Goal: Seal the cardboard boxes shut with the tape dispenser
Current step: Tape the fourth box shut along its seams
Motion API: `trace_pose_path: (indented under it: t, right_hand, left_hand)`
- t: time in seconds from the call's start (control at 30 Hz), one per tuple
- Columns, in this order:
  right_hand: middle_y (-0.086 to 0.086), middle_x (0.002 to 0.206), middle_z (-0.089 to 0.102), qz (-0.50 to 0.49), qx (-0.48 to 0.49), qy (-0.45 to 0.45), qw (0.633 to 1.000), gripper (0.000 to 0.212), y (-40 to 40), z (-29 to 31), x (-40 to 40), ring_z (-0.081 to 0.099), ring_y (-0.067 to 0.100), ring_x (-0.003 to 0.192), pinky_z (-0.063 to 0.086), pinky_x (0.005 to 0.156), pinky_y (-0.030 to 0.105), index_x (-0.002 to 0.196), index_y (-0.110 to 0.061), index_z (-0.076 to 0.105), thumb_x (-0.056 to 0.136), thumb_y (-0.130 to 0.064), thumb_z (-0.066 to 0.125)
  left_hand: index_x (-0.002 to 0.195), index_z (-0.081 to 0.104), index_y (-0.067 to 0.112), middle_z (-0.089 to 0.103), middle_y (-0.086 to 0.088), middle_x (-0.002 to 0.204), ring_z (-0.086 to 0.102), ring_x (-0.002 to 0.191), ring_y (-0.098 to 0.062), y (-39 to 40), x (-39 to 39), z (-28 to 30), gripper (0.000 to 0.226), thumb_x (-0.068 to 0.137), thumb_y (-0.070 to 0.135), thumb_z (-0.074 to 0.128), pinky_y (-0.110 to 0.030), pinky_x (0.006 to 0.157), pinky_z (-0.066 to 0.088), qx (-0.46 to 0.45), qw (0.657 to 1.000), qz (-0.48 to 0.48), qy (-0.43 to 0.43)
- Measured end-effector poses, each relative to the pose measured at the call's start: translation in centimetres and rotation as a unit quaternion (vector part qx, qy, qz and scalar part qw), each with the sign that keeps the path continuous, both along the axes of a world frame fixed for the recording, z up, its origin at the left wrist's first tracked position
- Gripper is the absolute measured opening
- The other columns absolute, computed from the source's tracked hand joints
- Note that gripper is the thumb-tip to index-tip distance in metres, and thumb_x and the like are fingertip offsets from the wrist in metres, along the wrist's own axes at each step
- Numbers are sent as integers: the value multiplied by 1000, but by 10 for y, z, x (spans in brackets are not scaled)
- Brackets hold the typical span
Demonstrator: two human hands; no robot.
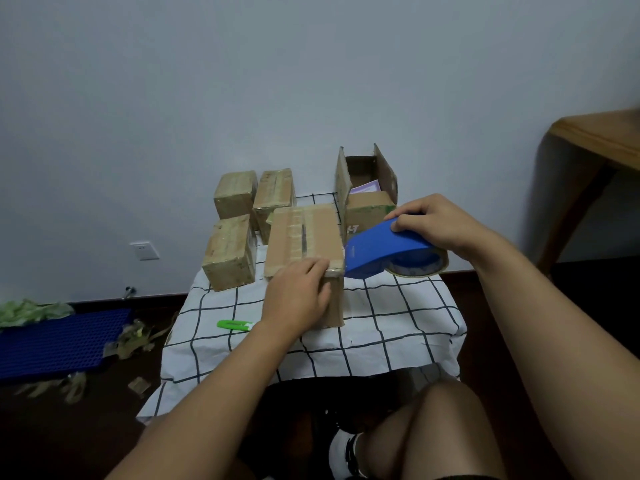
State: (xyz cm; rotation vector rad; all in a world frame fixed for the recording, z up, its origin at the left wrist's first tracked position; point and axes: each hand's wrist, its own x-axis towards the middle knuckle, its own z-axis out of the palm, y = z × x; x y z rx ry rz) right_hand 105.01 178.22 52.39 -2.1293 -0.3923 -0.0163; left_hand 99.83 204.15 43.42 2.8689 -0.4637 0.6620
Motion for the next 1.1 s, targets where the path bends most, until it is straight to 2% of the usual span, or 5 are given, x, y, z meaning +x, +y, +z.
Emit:
trace_pose_path:
  t: [0.23,0.37,0.43,0.77,1.1]
  right_hand:
    - [-11,85,74,-6,43,12,999,20,-10,9,-1,65,5,78,50,68,20,85,-34,81,89,-23,65]
    - [-13,82,74,-8,43,20,999,22,-14,6,-2,66,5,77,50,64,16,82,-36,81,90,-23,65]
    - [-11,83,74,-12,42,28,999,21,-16,0,-2,65,7,79,51,68,19,84,-33,81,90,-22,64]
    - [0,93,77,-22,107,61,992,20,-25,-23,7,67,14,85,53,77,25,92,-21,81,92,-17,62]
    - [-4,87,77,-17,110,63,992,28,-36,-28,12,68,9,78,54,71,21,82,-31,82,90,-15,61]
  left_hand:
    - [125,61,19,63,-2,115,61,98,-27,-7,-2,-6,34,93,29,58,-34,73,45,35,998,13,-44]
    - [147,40,9,39,-10,153,34,142,-25,-20,-3,-18,52,97,23,45,-35,115,23,70,997,21,-14]
    - [148,37,7,34,-10,155,28,145,-23,-25,-4,-20,55,97,26,43,-35,119,15,51,998,24,-10]
    - [130,60,19,60,-9,132,58,118,-29,-16,-3,-16,42,91,32,64,-40,94,48,17,999,19,-41]
    - [136,51,30,55,4,135,59,107,-23,-13,0,-7,39,98,41,47,-34,75,50,58,998,31,-18]
